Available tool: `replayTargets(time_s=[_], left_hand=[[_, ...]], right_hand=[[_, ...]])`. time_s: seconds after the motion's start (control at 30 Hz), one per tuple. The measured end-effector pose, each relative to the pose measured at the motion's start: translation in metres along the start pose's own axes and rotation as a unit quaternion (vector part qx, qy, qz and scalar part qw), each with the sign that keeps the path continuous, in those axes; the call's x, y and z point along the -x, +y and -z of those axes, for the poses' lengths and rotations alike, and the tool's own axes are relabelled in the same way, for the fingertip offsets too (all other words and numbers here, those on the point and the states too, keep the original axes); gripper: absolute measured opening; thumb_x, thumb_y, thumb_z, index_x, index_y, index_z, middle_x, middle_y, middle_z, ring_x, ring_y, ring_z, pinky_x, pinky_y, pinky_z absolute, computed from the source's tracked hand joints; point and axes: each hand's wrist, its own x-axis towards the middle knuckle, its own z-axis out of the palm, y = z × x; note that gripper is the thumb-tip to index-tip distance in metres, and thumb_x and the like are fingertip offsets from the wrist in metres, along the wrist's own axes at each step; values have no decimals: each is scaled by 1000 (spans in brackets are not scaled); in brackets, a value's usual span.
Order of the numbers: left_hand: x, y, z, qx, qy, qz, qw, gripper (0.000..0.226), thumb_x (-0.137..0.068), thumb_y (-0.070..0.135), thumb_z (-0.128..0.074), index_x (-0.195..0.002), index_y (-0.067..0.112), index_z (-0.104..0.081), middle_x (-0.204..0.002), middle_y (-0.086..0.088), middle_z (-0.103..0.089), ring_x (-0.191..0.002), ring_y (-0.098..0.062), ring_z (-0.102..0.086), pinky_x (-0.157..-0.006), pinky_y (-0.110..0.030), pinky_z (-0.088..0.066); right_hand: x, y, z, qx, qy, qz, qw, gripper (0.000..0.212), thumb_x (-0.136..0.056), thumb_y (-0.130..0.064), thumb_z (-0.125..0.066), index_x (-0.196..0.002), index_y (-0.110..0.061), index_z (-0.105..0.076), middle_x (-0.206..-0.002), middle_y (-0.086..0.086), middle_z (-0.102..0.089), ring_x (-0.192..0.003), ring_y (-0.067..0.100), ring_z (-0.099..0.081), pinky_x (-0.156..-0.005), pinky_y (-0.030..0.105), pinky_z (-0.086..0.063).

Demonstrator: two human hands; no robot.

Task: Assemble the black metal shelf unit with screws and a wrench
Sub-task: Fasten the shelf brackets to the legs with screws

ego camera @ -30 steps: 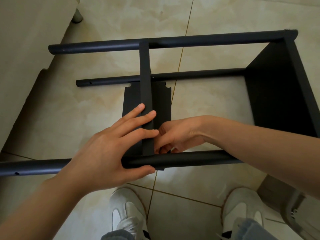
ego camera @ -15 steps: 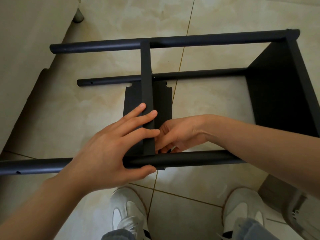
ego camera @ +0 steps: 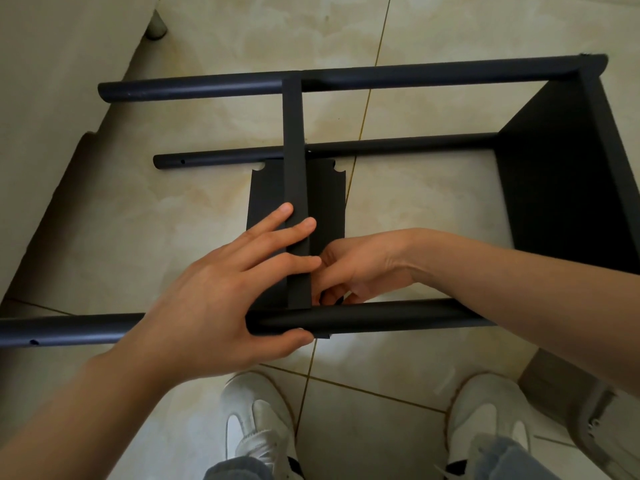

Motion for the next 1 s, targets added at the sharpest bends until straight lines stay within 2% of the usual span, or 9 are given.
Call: replayTargets(time_s=[0.13,0.3,0.4,0.53,0.7,0.8,1.0], left_hand=[[0,0,0,-2,0,-4,1000,64,-80,65,-60,-135,32,-57,-160,12,-36,-154,-9,-17,-103,-35,-44],[0,-1,-1,-7,-1,-3,1000,64,-81,66,-59,-136,33,-56,-160,12,-35,-154,-9,-16,-103,-34,-43],[1,0,-1,-12,-2,-3,1000,64,-81,67,-58,-135,33,-56,-160,12,-35,-154,-9,-15,-103,-34,-43],[0,0,-1,-9,-1,-2,1000,64,-80,67,-58,-136,34,-55,-160,12,-35,-154,-8,-15,-102,-35,-44],[1,0,0,-5,-3,1,1000,65,-80,67,-58,-136,34,-55,-160,13,-35,-154,-8,-15,-102,-37,-45],[1,0,-1,-11,-5,0,1000,65,-80,68,-58,-137,36,-53,-160,13,-34,-154,-8,-14,-103,-37,-43],[1,0,-2,-15,-1,-3,1000,64,-80,69,-57,-136,37,-52,-160,14,-34,-154,-8,-14,-101,-34,-43]], right_hand=[[5,-2,1,-1,-6,-1,1000,14,-96,-16,-60,-97,-12,-73,-99,10,-71,-97,24,-68,-82,32,-57],[0,-1,-4,-12,0,4,1000,17,-97,-15,-59,-110,-9,-68,-104,13,-70,-98,27,-68,-94,44,-54],[1,-2,-3,-19,8,14,1000,13,-96,-12,-59,-100,-10,-71,-94,11,-69,-90,24,-67,-89,40,-55],[7,-2,-1,-23,-6,9,1000,16,-94,-11,-60,-88,-13,-75,-92,10,-70,-91,23,-66,-82,34,-57],[2,-3,-5,-19,13,-5,1000,16,-95,-11,-60,-108,-6,-68,-103,15,-69,-98,27,-67,-96,44,-54],[2,-4,-7,-25,10,-2,1000,18,-96,-10,-58,-111,-5,-66,-107,18,-67,-100,29,-66,-99,48,-51],[9,-4,-3,-37,1,-3,999,12,-95,-7,-58,-99,-4,-69,-95,14,-67,-91,23,-64,-90,38,-54]])
